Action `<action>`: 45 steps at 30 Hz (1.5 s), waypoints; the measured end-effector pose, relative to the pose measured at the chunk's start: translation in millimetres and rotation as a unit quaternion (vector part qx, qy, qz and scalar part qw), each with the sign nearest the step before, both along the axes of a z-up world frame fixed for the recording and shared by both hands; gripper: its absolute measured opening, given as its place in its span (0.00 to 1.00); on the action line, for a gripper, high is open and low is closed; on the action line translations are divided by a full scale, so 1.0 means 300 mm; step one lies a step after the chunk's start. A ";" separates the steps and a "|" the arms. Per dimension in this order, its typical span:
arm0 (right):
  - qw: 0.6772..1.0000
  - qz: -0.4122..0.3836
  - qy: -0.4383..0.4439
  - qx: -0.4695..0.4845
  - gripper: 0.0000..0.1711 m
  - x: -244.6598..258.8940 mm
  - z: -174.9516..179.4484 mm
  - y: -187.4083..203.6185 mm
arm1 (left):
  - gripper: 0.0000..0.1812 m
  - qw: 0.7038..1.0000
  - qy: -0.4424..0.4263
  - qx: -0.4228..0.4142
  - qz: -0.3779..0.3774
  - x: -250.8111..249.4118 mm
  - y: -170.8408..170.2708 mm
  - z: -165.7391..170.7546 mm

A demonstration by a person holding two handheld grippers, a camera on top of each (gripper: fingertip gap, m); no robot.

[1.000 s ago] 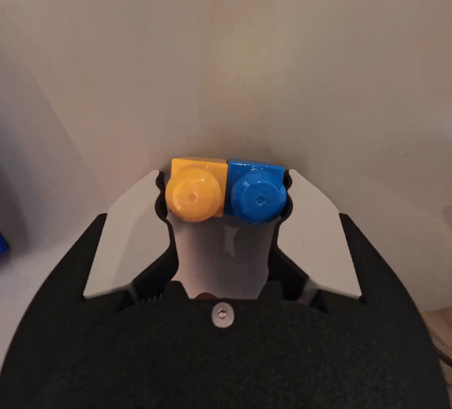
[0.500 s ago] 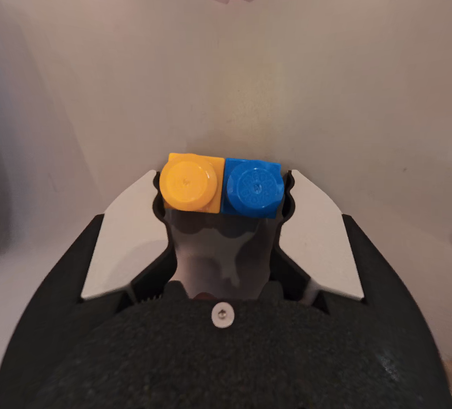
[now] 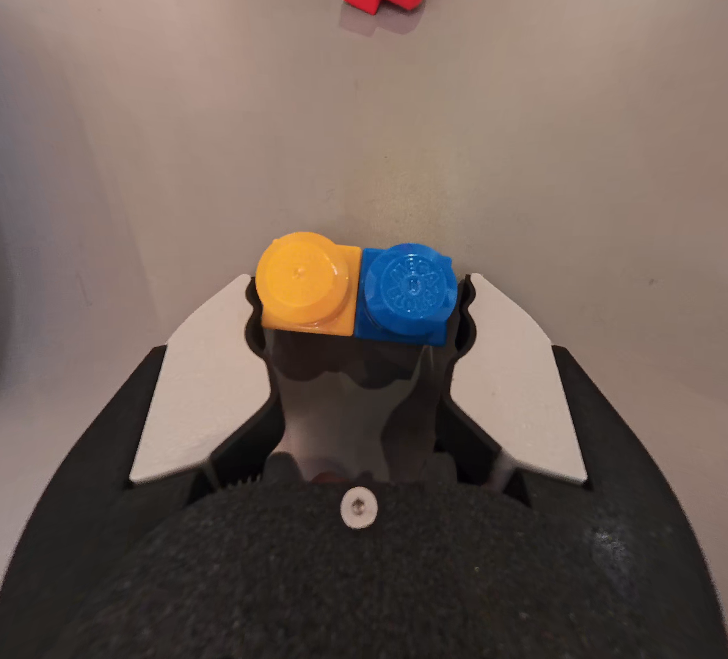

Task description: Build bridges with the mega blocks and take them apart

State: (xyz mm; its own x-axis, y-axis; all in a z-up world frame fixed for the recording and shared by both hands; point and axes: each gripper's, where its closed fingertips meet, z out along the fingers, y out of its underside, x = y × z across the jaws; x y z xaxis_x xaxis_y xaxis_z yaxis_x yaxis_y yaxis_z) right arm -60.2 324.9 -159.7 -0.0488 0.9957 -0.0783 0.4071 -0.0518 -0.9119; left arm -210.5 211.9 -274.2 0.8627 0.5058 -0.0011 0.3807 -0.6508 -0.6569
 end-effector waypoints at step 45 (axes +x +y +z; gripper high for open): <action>1.000 0.001 -0.007 0.002 0.32 -0.005 -0.012 -0.006 | 0.45 0.999 0.011 0.016 -0.033 0.023 0.007 0.023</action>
State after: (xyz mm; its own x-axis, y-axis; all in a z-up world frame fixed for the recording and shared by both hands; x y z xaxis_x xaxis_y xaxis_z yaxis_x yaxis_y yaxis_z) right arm -61.8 323.1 -163.2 -0.0504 0.9959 -0.0749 0.4202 -0.0469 -0.9062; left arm -203.6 213.8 -267.3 0.8937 0.4486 -0.0058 0.3230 -0.6524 -0.6856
